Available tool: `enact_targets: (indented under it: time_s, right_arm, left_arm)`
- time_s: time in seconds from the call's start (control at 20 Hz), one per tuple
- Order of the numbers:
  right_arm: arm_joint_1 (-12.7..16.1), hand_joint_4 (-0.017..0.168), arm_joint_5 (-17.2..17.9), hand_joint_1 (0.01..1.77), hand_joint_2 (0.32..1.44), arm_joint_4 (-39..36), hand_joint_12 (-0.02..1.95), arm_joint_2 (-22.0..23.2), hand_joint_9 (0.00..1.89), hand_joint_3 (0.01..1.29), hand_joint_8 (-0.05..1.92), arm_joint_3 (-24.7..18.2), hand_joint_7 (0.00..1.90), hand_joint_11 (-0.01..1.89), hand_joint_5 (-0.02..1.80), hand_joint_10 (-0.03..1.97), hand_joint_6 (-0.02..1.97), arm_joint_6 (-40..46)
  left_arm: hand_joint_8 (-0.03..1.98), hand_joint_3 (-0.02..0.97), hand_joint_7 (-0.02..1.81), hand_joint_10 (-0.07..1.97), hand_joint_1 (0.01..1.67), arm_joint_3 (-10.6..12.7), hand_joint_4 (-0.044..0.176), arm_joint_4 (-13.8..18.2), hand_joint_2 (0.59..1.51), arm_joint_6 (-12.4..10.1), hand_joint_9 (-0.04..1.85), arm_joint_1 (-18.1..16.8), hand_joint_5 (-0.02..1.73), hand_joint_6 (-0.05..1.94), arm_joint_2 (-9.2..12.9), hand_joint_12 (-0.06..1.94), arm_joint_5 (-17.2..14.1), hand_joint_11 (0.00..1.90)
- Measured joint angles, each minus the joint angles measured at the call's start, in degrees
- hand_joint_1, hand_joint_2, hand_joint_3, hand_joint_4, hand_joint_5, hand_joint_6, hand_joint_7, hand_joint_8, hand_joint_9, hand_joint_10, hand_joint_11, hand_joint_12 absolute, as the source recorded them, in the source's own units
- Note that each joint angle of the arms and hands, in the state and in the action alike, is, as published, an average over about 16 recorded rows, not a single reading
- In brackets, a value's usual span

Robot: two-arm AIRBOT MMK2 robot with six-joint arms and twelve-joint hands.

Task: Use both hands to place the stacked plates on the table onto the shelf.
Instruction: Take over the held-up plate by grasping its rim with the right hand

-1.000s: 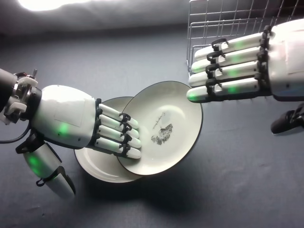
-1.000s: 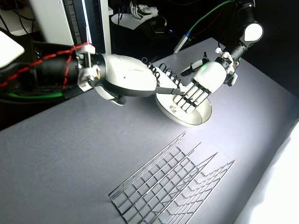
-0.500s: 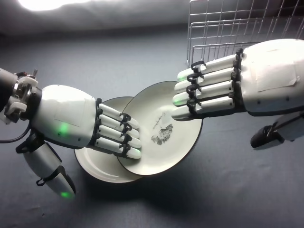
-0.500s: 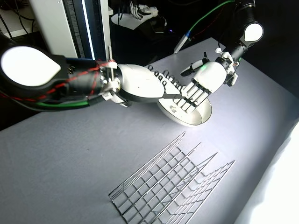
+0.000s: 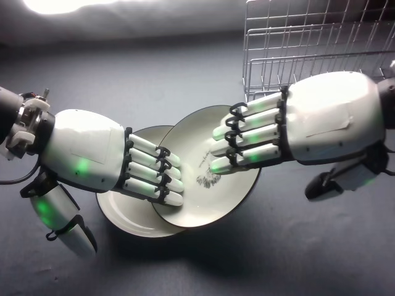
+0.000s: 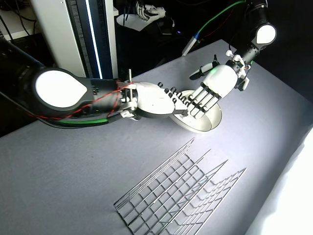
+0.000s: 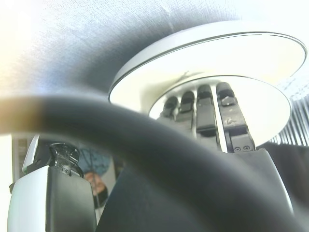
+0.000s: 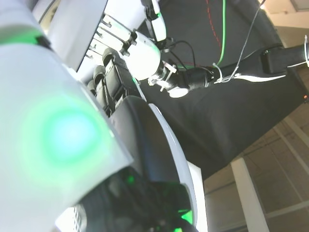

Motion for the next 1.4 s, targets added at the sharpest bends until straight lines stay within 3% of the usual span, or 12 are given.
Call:
enact_targets:
  time_s: [0.6, 0.85, 1.15, 1.4]
  right_arm:
    - [-0.8, 0.004, -2.5, 1.01, 1.04, -0.1, 0.43, -7.7, 0.04, 0.01, 0.01, 4.8, 0.04, 0.01, 0.07, 0.02, 0.02, -0.2]
    - [-1.1, 0.004, -3.4, 1.05, 1.05, 0.0, 0.58, -9.2, 0.10, 0.01, 0.01, 6.3, 0.10, 0.01, 0.13, 0.02, 0.02, -0.4]
    - [-1.1, 0.003, -3.6, 1.14, 1.06, 0.8, 0.91, -10.3, 0.30, 0.01, 0.01, 7.7, 0.31, 0.05, 0.34, 0.03, 0.01, -0.7]
    - [-1.0, 0.001, -3.2, 1.22, 1.05, 1.4, 1.09, -11.3, 0.55, 0.01, 0.12, 8.9, 0.55, 0.24, 0.55, 0.12, 0.11, -1.0]
  left_arm:
    - [-0.03, 0.007, -0.02, -0.01, 0.01, 0.4, -0.009, 0.0, 1.091, 0.0, 0.01, -0.1, -0.01, -0.03, -0.2, 0.01, -0.3, 0.01]
    - [-0.03, 0.007, -0.02, -0.01, 0.01, 0.5, -0.009, 0.0, 1.094, 0.0, 0.01, -0.1, -0.01, -0.03, -0.3, 0.01, -0.4, 0.01]
    - [-0.03, 0.006, -0.02, -0.01, 0.01, 0.6, -0.009, 0.0, 1.098, 0.0, 0.01, -0.2, -0.02, -0.03, -0.4, 0.01, -0.4, 0.01]
    - [-0.03, 0.007, -0.02, -0.01, 0.01, 0.8, -0.009, 0.1, 1.101, 0.1, 0.01, -0.2, -0.02, -0.03, -0.5, 0.01, -0.5, 0.01]
